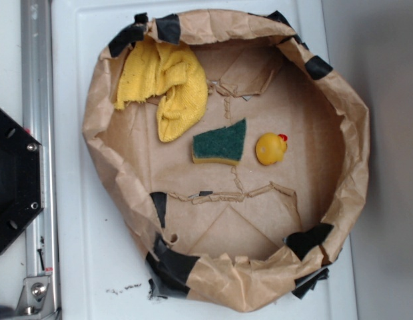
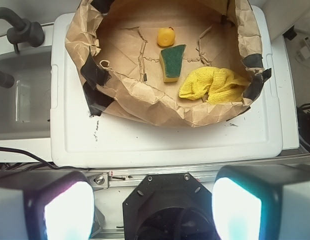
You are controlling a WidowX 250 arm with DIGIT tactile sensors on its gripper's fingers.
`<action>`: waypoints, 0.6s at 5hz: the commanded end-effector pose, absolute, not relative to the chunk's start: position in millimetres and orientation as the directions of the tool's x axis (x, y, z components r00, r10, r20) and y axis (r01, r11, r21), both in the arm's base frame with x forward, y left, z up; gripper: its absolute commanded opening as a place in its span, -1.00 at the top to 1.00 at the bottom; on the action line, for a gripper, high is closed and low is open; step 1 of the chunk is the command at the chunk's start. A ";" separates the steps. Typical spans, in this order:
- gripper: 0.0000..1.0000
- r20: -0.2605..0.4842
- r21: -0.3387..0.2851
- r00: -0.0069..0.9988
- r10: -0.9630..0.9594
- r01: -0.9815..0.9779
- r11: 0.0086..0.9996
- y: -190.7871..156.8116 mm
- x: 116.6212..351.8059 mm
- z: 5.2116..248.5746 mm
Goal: Grab the yellow duck.
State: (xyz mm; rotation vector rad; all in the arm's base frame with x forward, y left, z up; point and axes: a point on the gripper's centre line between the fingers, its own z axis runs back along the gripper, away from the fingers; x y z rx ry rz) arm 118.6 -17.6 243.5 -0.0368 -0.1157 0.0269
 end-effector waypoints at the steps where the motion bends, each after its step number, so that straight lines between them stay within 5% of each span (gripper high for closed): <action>1: -1.00 0.115 -0.038 0.993 0.029 -0.025 0.999 -17.6 118.6 243.5; 2: -1.00 0.325 0.115 0.936 0.133 -0.179 0.977 10.9 154.0 221.7; 3: -1.00 0.245 0.046 0.956 0.160 -0.176 0.983 26.1 183.9 196.2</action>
